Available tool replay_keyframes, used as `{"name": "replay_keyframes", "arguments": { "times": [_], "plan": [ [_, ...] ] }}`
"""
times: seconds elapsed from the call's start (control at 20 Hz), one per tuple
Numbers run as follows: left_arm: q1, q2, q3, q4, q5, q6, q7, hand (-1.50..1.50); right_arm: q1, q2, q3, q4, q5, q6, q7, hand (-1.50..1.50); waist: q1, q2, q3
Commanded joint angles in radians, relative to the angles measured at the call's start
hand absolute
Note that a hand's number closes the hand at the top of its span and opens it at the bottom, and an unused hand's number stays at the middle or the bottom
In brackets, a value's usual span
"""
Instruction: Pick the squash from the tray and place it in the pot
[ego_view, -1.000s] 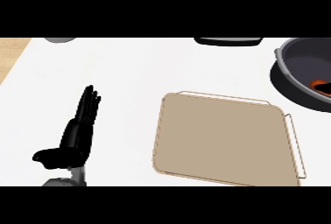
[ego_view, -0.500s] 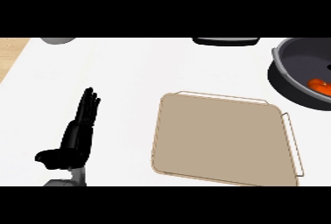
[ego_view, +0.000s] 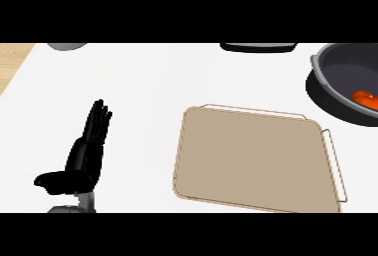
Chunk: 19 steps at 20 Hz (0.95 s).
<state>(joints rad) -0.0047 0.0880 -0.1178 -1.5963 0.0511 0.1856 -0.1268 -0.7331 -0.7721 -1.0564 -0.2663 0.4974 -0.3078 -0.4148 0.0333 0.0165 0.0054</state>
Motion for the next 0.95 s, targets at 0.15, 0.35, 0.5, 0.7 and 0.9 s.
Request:
{"name": "replay_keyframes", "arguments": {
  "times": [0.15,0.35,0.5,0.7,0.9],
  "plan": [
    [0.002,0.005,0.019,0.035,0.029,-0.042,-0.028,0.0,0.085,-0.071,-0.024,0.026,-0.066,0.088,-0.1,-1.5,-0.005,-0.003,-0.001],
    [-0.031,-0.027,0.003,0.062,-0.011,0.002,-0.027,0.0,0.095,-0.086,-0.028,0.046,-0.082,0.073,-0.107,-1.5,-0.002,0.0,0.0],
    [-0.015,-0.002,0.012,0.025,-0.001,-0.015,-0.007,0.0,0.149,-0.13,-0.041,0.053,-0.098,0.112,-0.131,-1.5,0.0,0.001,0.001],
    [0.017,0.019,0.039,0.013,0.024,-0.038,-0.008,0.0,0.186,-0.145,-0.106,0.047,-0.173,0.08,-0.152,-1.5,-0.005,-0.003,0.001],
    [0.008,-0.001,0.035,0.045,0.008,-0.019,-0.032,0.0,0.228,-0.156,-0.142,0.062,-0.219,0.106,-0.171,-1.5,-0.007,-0.002,0.002]
  ]
}}
